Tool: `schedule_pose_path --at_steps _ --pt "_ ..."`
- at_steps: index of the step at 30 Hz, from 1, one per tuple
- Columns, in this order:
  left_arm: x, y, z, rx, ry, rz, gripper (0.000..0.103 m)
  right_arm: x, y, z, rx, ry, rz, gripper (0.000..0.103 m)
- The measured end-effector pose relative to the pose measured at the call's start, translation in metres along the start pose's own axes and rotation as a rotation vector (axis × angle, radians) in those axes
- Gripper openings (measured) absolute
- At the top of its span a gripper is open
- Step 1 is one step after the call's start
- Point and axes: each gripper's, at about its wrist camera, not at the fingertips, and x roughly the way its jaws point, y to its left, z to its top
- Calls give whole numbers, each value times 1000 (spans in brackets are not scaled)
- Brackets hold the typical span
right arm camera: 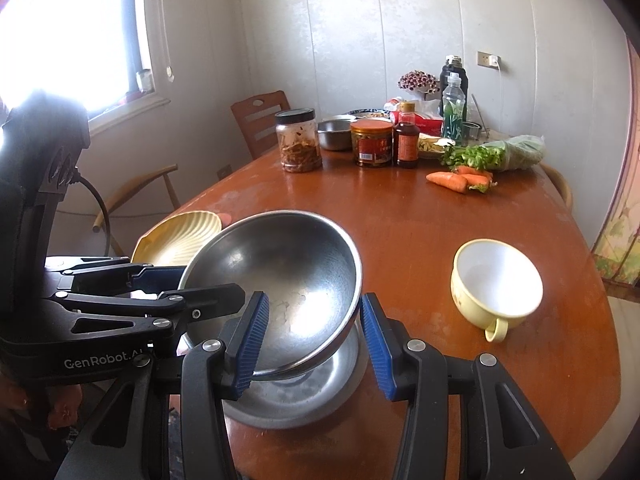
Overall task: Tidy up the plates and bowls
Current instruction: 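Grasp the steel bowl rim with the left gripper and lower it into the basin, then open the left gripper to release the steel bowl and withdraw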
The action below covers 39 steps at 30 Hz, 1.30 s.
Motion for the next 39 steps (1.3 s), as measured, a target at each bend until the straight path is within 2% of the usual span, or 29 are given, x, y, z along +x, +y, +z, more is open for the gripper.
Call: schedule_pose_path --at_steps 14,24,39 --pt "17 5 -21 -9 59 12 40 12 3 -24 2 60 14 50" --pt "32 8 -21 -8 86 16 40 23 -1 -29 5 88 11 50" --pt "32 9 -20 -4 74 16 40 26 -1 -27 -4 81 21 50"
